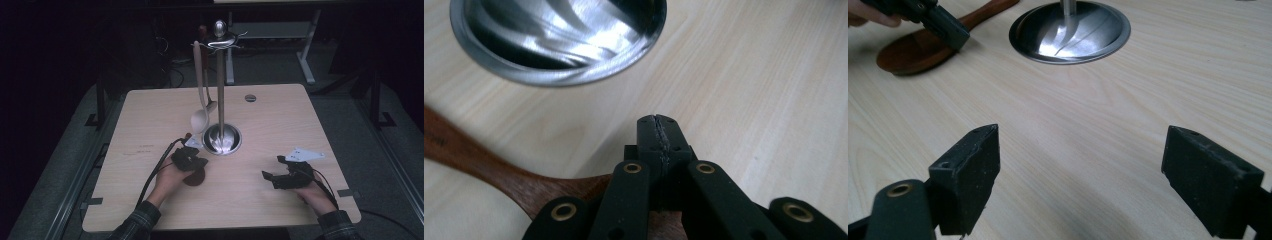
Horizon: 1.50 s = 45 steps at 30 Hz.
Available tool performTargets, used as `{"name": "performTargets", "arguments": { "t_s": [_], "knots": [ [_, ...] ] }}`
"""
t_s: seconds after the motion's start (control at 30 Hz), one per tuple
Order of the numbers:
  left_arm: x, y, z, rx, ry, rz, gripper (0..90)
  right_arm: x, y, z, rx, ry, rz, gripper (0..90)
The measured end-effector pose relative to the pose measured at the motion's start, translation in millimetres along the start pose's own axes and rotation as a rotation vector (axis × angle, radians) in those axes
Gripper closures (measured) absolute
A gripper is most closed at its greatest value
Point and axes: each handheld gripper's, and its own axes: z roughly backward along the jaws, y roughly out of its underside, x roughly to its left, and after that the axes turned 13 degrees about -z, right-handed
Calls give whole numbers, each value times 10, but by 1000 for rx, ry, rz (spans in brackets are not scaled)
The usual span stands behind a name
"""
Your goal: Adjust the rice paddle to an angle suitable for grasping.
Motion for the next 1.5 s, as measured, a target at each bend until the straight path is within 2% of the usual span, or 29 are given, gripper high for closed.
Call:
{"name": "performTargets", "arguments": {
  "t_s": [0.07,0.17,0.5,0.63,0.73,0.93,1.07,1.2,1.3,1.4,1.5],
  "knots": [
    [-1,28,39,16,-4,3,897,16,5,-5,3,13,19,155],
    [-25,80,77,10,-4,34,898,24,5,-9,5,25,28,155],
    [-104,262,290,61,-7,18,897,21,6,-29,15,44,35,156],
    [-114,353,387,84,-24,21,898,21,6,-37,17,46,39,157],
    [-124,413,451,88,-29,40,897,29,10,-46,23,51,55,157],
    [-120,527,578,102,-67,50,897,32,12,-67,31,55,55,158],
    [-83,615,684,137,-112,61,898,35,14,-76,43,58,51,158],
    [-26,709,793,120,-137,94,898,42,15,-83,40,57,56,158],
    [-8,732,823,117,-132,107,898,42,13,-92,42,56,66,158],
    [23,687,865,84,-109,129,896,56,12,-96,44,55,56,158],
    [101,614,909,86,-106,144,847,55,12,-105,51,57,68,158]
  ]
}}
